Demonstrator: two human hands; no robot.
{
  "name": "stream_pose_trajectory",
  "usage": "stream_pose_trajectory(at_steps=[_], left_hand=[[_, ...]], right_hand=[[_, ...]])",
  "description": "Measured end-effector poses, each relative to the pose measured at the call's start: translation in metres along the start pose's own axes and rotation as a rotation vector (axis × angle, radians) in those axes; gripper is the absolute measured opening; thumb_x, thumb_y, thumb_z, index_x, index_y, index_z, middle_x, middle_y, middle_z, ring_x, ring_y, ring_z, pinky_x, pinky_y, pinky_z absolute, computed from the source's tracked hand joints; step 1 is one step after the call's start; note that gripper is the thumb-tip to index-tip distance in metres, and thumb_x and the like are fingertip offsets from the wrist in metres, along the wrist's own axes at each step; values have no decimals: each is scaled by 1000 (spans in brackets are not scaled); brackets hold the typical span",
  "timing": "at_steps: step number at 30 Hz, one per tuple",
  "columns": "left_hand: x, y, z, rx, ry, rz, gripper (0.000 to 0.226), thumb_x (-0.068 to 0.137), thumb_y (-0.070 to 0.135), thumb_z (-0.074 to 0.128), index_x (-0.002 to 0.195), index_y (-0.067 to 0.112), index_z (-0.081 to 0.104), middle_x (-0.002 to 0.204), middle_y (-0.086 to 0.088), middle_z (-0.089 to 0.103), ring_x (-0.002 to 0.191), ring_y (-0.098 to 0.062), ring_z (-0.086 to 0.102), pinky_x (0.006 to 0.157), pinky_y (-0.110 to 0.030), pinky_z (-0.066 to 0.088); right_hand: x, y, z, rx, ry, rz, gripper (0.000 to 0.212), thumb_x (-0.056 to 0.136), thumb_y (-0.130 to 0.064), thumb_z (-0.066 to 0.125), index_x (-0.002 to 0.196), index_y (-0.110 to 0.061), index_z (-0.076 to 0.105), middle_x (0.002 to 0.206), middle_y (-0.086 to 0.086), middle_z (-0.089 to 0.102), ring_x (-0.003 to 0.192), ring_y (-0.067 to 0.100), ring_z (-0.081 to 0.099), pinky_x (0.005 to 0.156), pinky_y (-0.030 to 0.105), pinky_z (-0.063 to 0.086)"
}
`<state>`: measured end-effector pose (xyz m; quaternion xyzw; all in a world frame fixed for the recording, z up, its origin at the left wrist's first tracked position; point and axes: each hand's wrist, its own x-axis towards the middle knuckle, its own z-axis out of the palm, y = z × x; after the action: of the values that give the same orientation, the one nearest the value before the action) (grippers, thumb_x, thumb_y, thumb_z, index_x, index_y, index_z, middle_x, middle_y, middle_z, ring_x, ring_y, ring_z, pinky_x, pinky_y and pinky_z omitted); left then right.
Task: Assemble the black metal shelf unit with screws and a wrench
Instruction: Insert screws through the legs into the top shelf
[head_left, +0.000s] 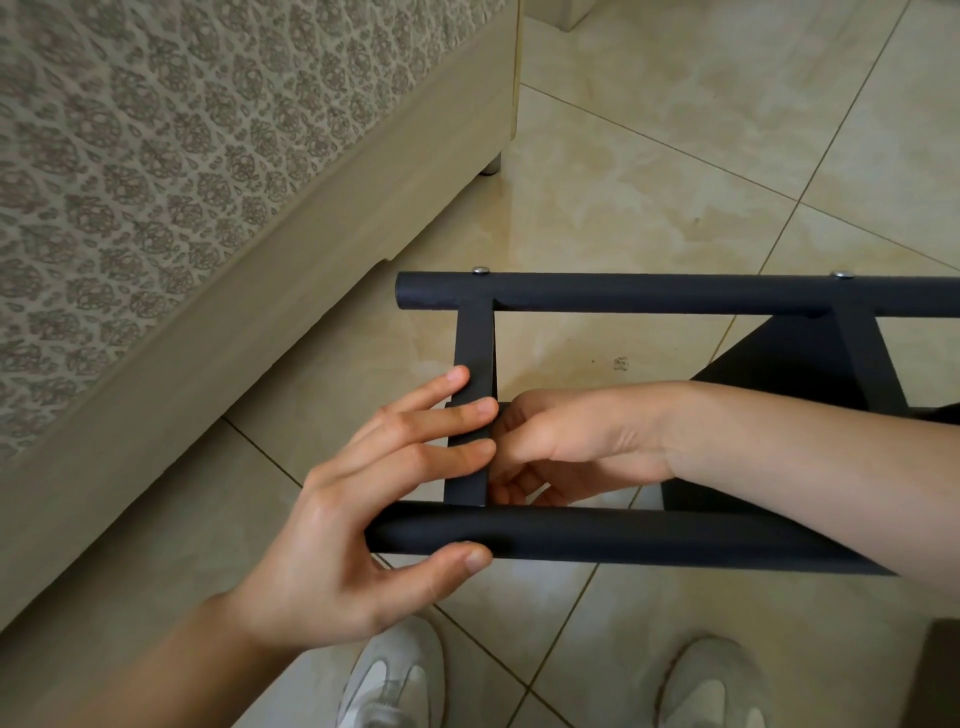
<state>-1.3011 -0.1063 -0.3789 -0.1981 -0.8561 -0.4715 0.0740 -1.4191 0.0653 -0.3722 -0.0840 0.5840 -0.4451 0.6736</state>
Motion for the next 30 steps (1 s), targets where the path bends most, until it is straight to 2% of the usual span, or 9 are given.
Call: stream_pose_trajectory(at_steps=[5,7,10,14,18,21,23,26,30], left_hand=[[1,0,0,-5,1,-3,46,95,46,60,118,7,63,138,-10,58,145,-29,41,115,-38,36],[0,0,0,-6,1,-1,46,96,46,60,118,6,63,138,-10,57,145,-29,40,115,-38,36],[0,0,0,-8,5,2,46,96,46,60,118,7,63,139,-10,57,145,-29,41,115,-39,36],[0,0,0,-6,7,3,46,96,47,60,119,7,63,139,-10,57,145,-30,41,115,-39,37],[0,-1,0,-6,7,9,46,95,46,61,118,6,63,138,-11,57,145,-30,40,115,-38,36],[0,-1,0,-3,9,14,46,96,45,61,119,6,63,138,-11,57,145,-30,40,115,-39,36],[0,-1,0,-4,7,16,46,96,45,61,119,6,62,139,-10,57,145,-30,40,115,-40,36],[0,-1,0,-5,9,14,46,96,46,60,119,6,62,138,-11,57,145,-30,40,115,-41,37],[1,0,1,-6,12,7,47,96,47,59,119,6,63,137,-12,57,144,-31,41,114,-40,37]], right_hand=[[-2,0,-2,9,-46,-11,10,93,-3,52,94,-6,62,89,11,62,82,21,57,84,34,45],[-1,1,-2,7,-40,-17,12,93,-3,52,99,-4,62,98,16,60,90,24,57,90,38,44],[-3,0,-4,22,-96,-5,17,91,-8,54,106,-5,60,102,15,60,91,23,56,90,36,43],[-5,-2,-5,14,-117,13,15,93,-6,53,107,-5,60,106,18,58,95,26,55,92,38,43],[-5,-3,-3,3,-89,40,8,95,-7,52,96,-7,60,80,8,59,73,17,54,76,28,44],[-5,-3,-1,-19,-59,39,8,96,-9,51,94,-7,59,74,4,57,67,14,50,70,26,42],[-5,-3,0,-21,-49,17,10,96,-8,51,93,-7,61,79,7,60,74,19,53,76,30,43],[-7,-4,-2,-10,-92,-5,13,95,-8,51,103,-6,60,101,16,58,95,29,52,89,39,42],[-7,-4,-3,-17,-95,5,16,95,-6,52,110,-6,58,103,17,56,94,28,51,88,38,42]])
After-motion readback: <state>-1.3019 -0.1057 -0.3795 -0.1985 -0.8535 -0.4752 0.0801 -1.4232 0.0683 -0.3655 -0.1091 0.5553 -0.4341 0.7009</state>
